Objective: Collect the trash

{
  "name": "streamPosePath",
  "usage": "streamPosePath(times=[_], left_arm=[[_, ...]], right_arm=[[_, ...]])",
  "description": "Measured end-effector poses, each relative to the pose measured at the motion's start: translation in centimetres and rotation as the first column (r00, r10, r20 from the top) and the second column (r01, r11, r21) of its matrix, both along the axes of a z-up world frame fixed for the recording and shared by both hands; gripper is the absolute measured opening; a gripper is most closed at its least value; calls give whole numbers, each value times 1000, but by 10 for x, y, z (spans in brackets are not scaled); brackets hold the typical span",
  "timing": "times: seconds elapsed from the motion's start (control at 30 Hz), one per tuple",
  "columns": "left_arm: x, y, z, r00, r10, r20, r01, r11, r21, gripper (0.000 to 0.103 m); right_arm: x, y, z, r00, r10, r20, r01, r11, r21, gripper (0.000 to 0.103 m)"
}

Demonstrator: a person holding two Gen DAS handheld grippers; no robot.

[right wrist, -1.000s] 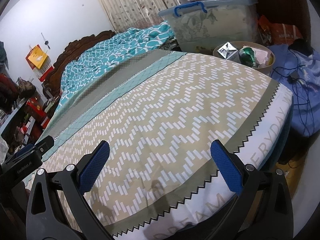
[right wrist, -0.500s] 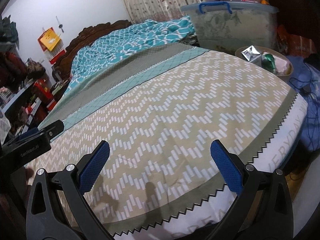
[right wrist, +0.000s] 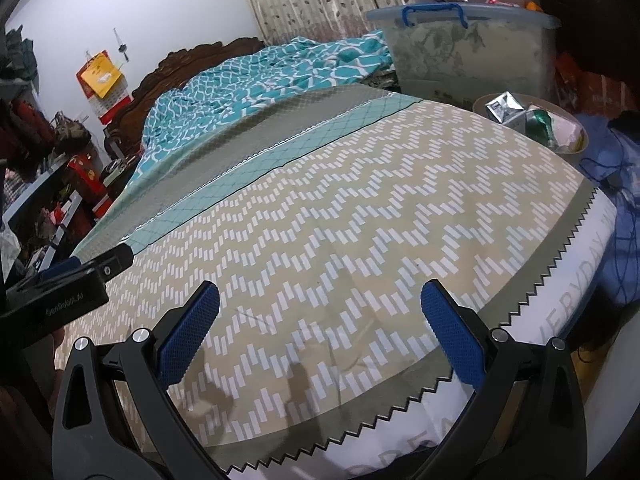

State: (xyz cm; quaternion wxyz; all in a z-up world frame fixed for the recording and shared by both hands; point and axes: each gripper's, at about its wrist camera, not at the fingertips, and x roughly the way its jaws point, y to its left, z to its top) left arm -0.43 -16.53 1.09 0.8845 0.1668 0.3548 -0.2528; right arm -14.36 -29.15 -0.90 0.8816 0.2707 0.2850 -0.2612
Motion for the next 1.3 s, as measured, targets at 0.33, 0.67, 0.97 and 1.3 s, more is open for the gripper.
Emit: streamPosePath(times=[0.33, 0.67, 0.97, 1.3], left_arm=[[-12, -4, 8, 999, -38, 8, 39, 999, -30, 95], [-41, -39, 23, 989, -133, 67, 135, 991, -25, 94], [-50, -58, 36, 981, -181, 65, 184, 982, -40, 94], [-60, -69, 45, 972, -213, 97, 217, 976, -32, 95]], right_arm=[[-18, -14, 8, 997, -71, 29, 71, 997, -9, 100], [-52, -35, 21, 980, -186, 70, 188, 982, -20, 100], [-66, -45, 22, 969, -233, 85, 235, 972, -19, 100], [-80, -53, 27, 956, -272, 112, 276, 961, -23, 100]])
